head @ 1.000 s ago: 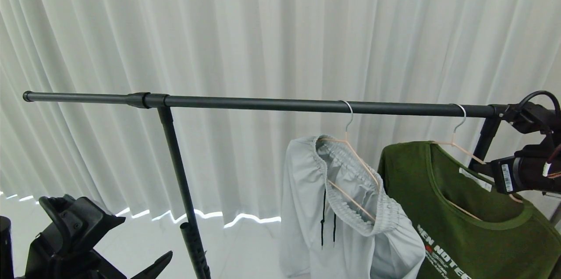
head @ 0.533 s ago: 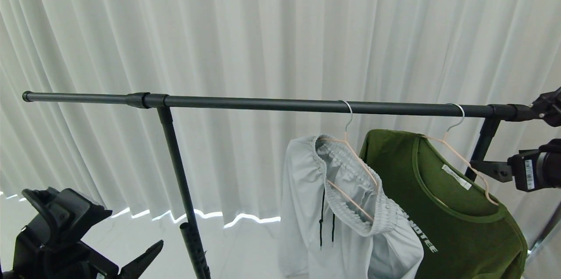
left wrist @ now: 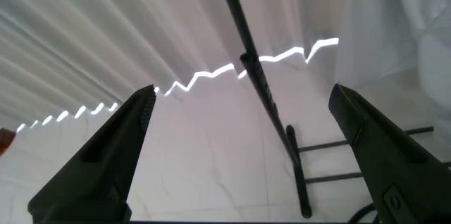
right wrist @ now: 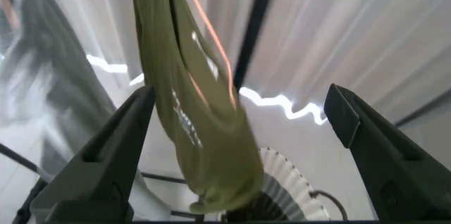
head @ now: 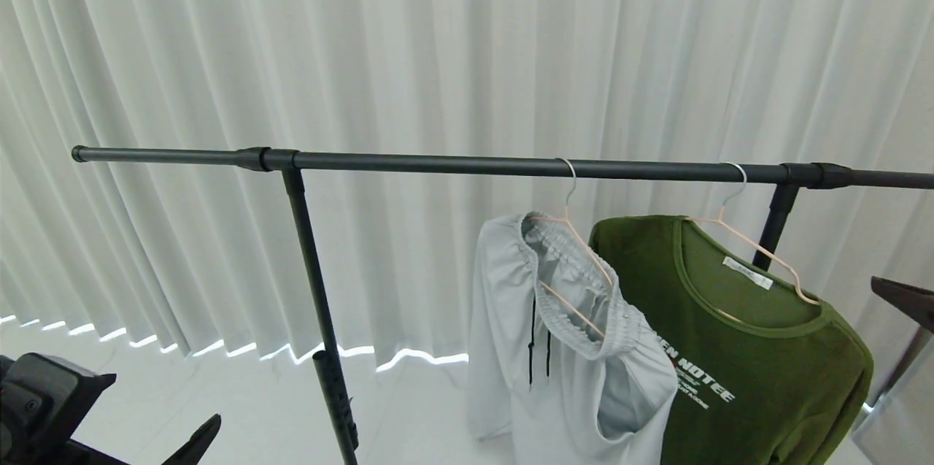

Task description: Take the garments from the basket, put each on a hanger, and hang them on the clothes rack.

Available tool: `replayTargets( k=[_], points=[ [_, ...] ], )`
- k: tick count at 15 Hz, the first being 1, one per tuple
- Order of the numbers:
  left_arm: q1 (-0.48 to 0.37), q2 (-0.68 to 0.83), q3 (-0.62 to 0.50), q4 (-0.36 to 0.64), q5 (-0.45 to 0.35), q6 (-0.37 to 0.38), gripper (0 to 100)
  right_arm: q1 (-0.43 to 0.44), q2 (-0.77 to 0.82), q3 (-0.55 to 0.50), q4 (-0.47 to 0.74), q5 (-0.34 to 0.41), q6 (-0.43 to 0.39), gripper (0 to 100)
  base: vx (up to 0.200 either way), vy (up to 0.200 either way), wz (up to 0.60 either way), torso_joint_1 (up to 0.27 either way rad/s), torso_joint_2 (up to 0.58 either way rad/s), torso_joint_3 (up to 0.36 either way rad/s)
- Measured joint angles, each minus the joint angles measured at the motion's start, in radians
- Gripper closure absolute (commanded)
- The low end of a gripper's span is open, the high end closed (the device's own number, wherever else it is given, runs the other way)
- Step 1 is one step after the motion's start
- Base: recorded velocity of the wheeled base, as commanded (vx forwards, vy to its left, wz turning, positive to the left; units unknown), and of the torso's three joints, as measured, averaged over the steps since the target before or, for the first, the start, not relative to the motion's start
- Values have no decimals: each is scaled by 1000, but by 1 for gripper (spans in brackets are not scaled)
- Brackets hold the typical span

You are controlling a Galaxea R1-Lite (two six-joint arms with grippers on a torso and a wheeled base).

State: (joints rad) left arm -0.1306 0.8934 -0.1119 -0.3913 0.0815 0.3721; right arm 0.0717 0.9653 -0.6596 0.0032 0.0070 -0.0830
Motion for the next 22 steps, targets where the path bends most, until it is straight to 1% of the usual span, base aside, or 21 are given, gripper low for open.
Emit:
replayTargets(
  k=[4,5,6,8,9,10,12,14,17,19,22],
  points=[
    [4,-91,44,1,98,0,0,-35,-111,54,30,-3,-13,0,-200,0,0,5,5,1],
    [5,-104,49,2,122,0,0,-39,-134,64,47,-5,-15,0,-200,0,0,2,2,7],
    [8,-117,53,2,168,0,0,-41,-160,73,70,-9,-17,0,-200,0,0,7,12,2],
    [14,-138,62,4,229,-1,0,-46,-217,98,126,-21,-23,0,-200,0,0,2,5,0],
    [24,-151,69,8,245,-3,0,-47,-248,113,150,-30,-30,0,0,0,0,0,0,0],
    [42,-166,77,15,252,-4,0,-49,-279,131,168,-44,-37,0,0,0,0,0,0,0],
    [96,-211,93,71,255,-6,0,-50,-350,177,204,-82,-56,0,0,0,0,0,0,0],
    [146,-290,102,162,255,-8,0,-51,-429,232,239,-119,-75,0,0,0,0,0,0,0],
    [179,-451,107,305,252,-16,0,-51,-556,303,295,-151,-90,0,0,0,0,0,0,0],
    [183,-553,103,339,250,-56,0,-51,-660,355,320,-166,-99,0,0,0,0,0,0,0],
    [175,-708,101,349,234,-68,0,-51,-823,438,335,-209,-103,0,0,0,0,0,0,0]
  ],
)
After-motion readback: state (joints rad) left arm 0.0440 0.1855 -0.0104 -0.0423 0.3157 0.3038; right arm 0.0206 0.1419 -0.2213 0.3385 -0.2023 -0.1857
